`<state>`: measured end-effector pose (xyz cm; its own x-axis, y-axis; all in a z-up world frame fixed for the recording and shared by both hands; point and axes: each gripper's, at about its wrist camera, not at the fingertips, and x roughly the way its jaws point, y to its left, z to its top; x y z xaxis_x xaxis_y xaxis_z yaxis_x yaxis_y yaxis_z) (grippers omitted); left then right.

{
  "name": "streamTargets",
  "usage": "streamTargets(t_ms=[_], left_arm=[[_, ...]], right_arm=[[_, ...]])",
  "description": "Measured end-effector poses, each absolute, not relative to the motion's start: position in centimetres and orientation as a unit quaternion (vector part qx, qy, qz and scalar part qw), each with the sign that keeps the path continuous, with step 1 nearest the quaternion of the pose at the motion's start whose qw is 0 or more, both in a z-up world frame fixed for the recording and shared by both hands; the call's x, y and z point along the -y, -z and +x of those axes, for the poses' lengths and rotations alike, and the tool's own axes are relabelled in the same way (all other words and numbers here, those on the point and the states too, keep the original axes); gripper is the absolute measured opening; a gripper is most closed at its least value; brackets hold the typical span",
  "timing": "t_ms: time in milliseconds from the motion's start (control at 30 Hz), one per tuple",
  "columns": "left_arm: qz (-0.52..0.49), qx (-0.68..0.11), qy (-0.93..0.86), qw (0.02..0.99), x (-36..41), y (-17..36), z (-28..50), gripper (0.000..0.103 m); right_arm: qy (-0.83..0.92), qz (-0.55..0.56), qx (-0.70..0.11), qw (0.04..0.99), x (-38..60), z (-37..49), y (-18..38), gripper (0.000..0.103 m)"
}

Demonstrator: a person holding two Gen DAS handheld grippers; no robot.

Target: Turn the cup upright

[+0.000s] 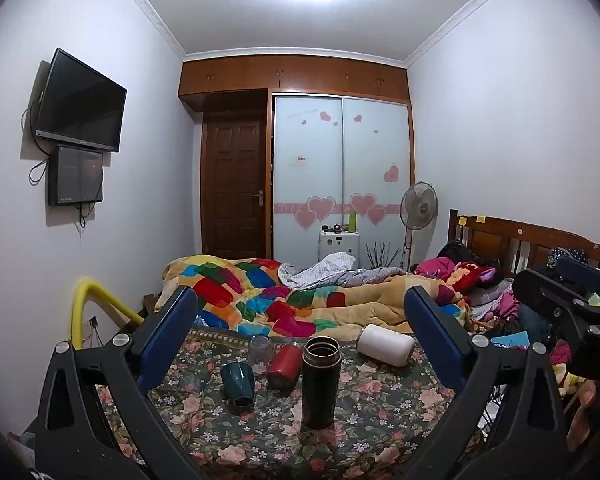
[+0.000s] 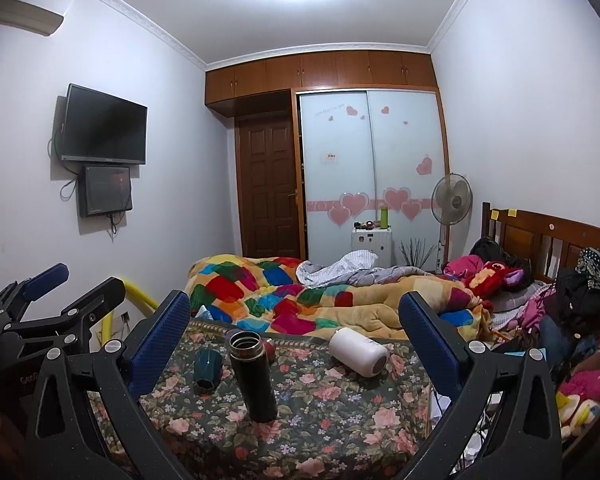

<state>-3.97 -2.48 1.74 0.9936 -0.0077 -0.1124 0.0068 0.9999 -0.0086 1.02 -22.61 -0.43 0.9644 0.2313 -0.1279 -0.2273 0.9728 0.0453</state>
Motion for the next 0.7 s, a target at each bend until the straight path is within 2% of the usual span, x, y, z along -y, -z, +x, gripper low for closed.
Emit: streamTargets(t_ms=[700], left_arm=[[-0.006, -0.059, 0.003, 0.998, 2.69, -1.55, -3.54, 0.103]], right_arm=[[-0.115, 0.013, -0.069, 0.991, 22.07, 0.92, 0.72, 0.103]])
